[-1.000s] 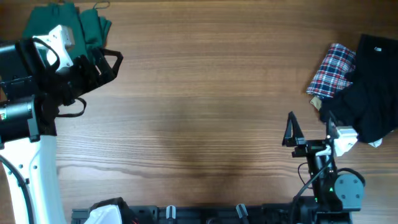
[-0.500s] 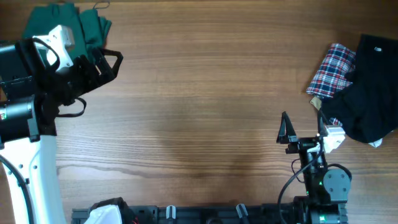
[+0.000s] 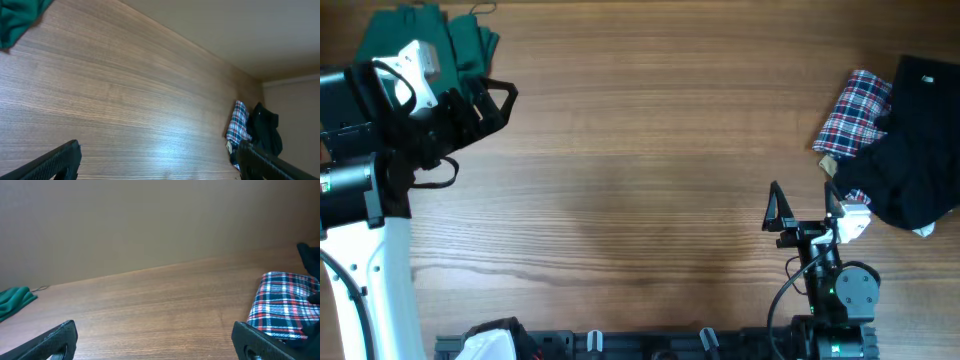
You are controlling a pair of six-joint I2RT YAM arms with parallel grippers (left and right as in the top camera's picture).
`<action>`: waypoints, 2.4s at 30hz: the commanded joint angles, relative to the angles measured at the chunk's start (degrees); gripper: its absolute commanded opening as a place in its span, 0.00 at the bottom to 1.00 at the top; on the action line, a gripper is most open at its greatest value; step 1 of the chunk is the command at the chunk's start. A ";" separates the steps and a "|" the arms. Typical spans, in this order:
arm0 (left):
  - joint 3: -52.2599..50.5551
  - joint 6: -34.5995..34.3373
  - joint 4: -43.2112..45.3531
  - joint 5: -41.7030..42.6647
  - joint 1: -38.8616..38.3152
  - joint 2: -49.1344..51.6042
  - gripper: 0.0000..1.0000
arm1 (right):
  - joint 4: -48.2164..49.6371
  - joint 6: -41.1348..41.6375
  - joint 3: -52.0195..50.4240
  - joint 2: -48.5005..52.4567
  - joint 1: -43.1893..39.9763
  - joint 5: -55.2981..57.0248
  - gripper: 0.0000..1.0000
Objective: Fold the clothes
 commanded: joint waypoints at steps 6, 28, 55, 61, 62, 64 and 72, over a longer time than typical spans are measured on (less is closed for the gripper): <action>0.07 1.38 0.13 -0.22 -0.31 -0.61 1.00 | 0.13 0.83 -0.09 -0.50 0.07 -0.90 1.00; -8.83 16.59 -3.74 -1.36 -4.61 -9.66 1.00 | 0.13 0.85 -0.09 -0.52 0.07 -0.92 1.00; -67.67 23.15 28.04 0.46 -10.29 -60.46 1.00 | 0.13 0.83 -0.09 -0.50 0.07 -0.90 1.00; -73.75 23.85 32.70 0.31 -10.29 -68.89 1.00 | 0.13 0.83 -0.09 -0.50 0.07 -0.90 1.00; -75.21 23.85 32.74 0.33 -10.29 -69.92 1.00 | 0.13 0.83 -0.09 -0.50 0.07 -0.92 1.00; -76.52 23.37 34.23 0.87 -10.47 -70.99 1.00 | 0.13 0.83 -0.09 -0.50 0.07 -0.90 1.00; -76.76 23.43 41.57 1.18 -10.78 -71.01 1.00 | 0.13 0.83 -0.09 -0.50 0.07 -0.90 1.00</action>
